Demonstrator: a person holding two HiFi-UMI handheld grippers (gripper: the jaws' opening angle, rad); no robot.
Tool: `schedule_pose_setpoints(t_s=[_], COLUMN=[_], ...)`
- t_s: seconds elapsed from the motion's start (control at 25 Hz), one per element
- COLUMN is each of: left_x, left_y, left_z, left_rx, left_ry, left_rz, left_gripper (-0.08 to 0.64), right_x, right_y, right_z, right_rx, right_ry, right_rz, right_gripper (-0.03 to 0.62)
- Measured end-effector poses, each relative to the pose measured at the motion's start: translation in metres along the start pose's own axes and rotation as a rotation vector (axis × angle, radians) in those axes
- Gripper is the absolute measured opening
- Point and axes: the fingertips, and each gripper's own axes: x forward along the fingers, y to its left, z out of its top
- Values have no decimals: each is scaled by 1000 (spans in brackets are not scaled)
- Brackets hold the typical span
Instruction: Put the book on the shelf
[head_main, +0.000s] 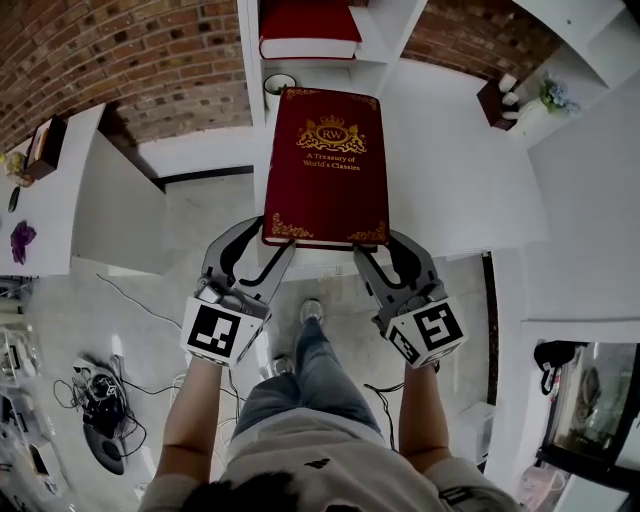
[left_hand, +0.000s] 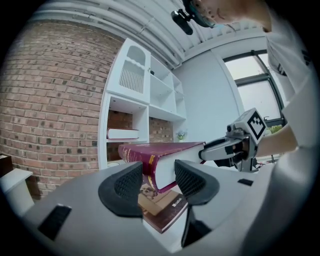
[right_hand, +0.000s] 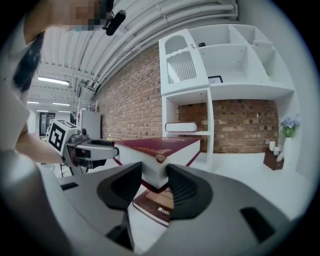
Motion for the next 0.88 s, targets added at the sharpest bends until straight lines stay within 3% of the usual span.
schedule_pose_setpoints(t_s=[0.44,0.88], left_x=[-17,-25], left_y=[0,7], left_z=[38,96], left_rx=[2,20], left_ry=[-23,-87], left_rz=[6,24], left_gripper=[209,206], right_x=[-14,-21], right_y=[11,13], right_z=[35,95], right_rx=[11,1], right_ry=[-29,-95], right_rz=[-18,-23], right_gripper=[167,164])
